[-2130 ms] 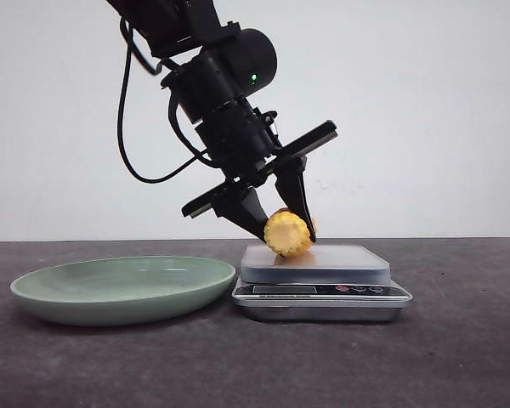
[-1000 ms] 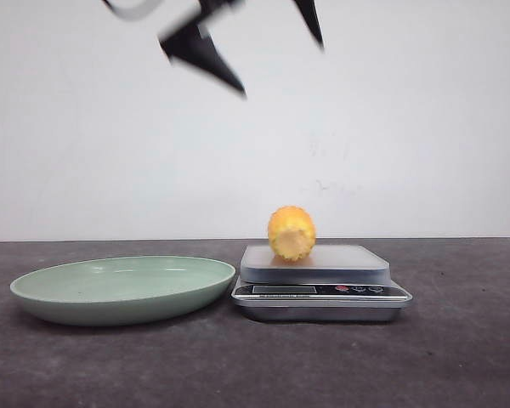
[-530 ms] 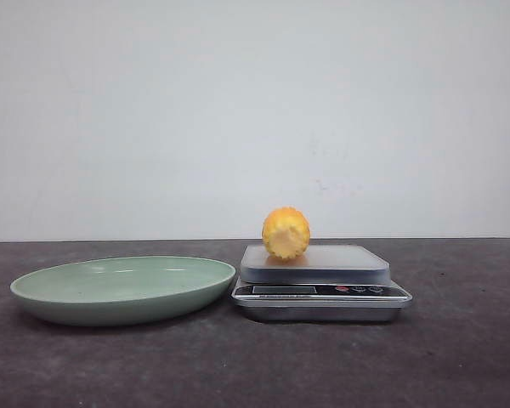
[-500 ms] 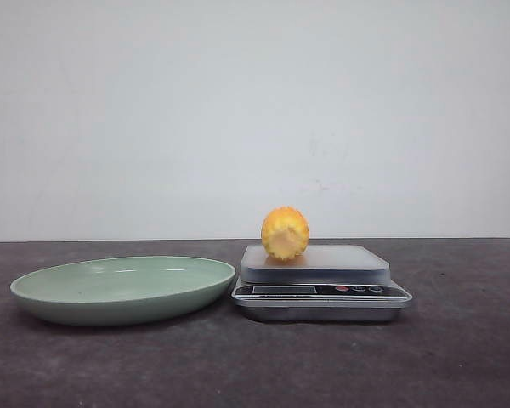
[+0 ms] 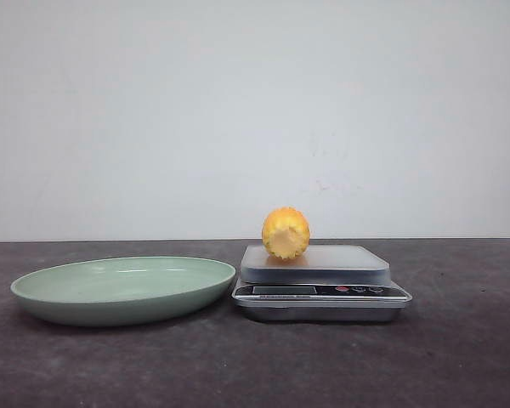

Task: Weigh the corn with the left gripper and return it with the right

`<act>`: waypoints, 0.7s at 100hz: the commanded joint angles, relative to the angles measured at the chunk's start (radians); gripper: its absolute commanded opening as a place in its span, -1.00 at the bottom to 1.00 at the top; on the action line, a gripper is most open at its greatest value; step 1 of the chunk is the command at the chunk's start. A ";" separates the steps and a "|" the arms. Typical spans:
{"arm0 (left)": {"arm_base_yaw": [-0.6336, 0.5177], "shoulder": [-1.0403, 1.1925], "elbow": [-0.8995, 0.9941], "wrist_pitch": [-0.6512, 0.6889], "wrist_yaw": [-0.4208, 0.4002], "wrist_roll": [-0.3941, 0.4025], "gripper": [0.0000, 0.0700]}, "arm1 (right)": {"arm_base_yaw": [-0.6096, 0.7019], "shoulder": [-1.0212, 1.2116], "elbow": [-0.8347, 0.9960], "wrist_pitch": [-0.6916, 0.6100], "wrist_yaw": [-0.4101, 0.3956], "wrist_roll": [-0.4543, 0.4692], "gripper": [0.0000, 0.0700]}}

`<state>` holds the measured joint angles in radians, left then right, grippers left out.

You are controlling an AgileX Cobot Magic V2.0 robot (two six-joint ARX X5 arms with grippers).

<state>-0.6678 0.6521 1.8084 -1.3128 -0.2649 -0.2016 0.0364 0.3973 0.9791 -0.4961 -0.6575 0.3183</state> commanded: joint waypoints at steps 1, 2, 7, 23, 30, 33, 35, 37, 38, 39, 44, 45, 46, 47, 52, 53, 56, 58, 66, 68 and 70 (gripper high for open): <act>-0.006 -0.005 0.021 0.004 -0.008 0.010 -1.00 | -0.001 0.035 0.010 0.235 -0.037 0.182 -0.24; -0.006 -0.008 0.021 0.003 -0.008 0.011 -1.00 | -0.001 0.041 0.011 0.264 -0.037 0.199 -0.24; -0.006 -0.017 0.021 -0.003 -0.008 0.010 -1.00 | -0.001 0.071 0.016 0.395 -0.034 0.268 -0.24; -0.006 -0.019 0.019 -0.026 -0.008 0.011 -1.00 | 0.000 0.219 0.109 0.476 -0.035 0.293 -0.19; -0.006 -0.019 0.010 -0.026 -0.005 0.011 -1.00 | 0.006 0.294 0.163 0.426 -0.035 0.253 -0.05; -0.006 -0.019 0.005 -0.026 -0.004 0.010 -1.00 | 0.010 0.325 0.185 0.398 -0.034 0.228 0.00; -0.006 -0.019 0.002 -0.026 -0.004 0.010 -1.00 | 0.014 0.346 0.201 0.378 -0.032 0.210 0.00; -0.006 -0.019 0.000 -0.027 -0.004 0.010 -1.00 | 0.019 0.366 0.215 0.358 -0.029 0.193 0.00; -0.006 -0.019 -0.002 -0.027 -0.004 0.010 -1.00 | 0.022 0.376 0.222 0.349 -0.027 0.185 0.00; -0.006 -0.018 -0.003 -0.027 -0.004 0.010 -1.00 | 0.024 0.386 0.229 0.340 -0.025 0.176 0.00; -0.006 -0.019 -0.005 -0.031 -0.004 0.010 -1.00 | 0.042 0.431 0.259 0.293 -0.010 0.137 0.00; -0.006 -0.019 -0.005 -0.031 -0.004 0.010 -1.00 | 0.046 0.440 0.265 0.283 -0.004 0.131 0.00; -0.006 -0.019 -0.005 -0.032 -0.004 0.010 -1.00 | 0.050 0.449 0.271 0.275 0.003 0.124 0.00; -0.006 -0.019 -0.005 -0.034 -0.004 0.010 -1.00 | 0.055 0.457 0.276 0.265 0.011 0.118 0.00; -0.006 -0.019 -0.005 -0.037 -0.004 0.010 -1.00 | 0.082 0.498 0.302 0.218 0.051 0.086 0.01; -0.006 -0.019 -0.005 -0.037 -0.003 0.010 -1.00 | 0.089 0.506 0.306 0.209 0.061 0.080 0.01; -0.006 -0.019 -0.005 -0.039 -0.003 0.010 -1.00 | 0.110 0.529 0.319 0.185 0.088 0.061 0.02; -0.006 -0.019 -0.005 -0.040 -0.003 0.011 -1.00 | 0.126 0.544 0.325 0.170 0.103 0.050 0.02; -0.006 -0.019 -0.005 -0.043 -0.003 0.011 -1.00 | 0.198 0.601 0.341 0.124 0.169 0.000 0.03; -0.006 -0.019 -0.005 -0.043 -0.003 0.011 -1.00 | 0.219 0.615 0.343 0.113 0.188 -0.014 0.03; -0.006 -0.019 -0.005 -0.042 -0.003 0.011 -1.00 | 0.240 0.629 0.344 0.103 0.210 -0.027 0.03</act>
<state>-0.6678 0.6243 1.7863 -1.3632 -0.2668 -0.2012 0.2184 0.9924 1.2919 -0.3786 -0.4961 0.3794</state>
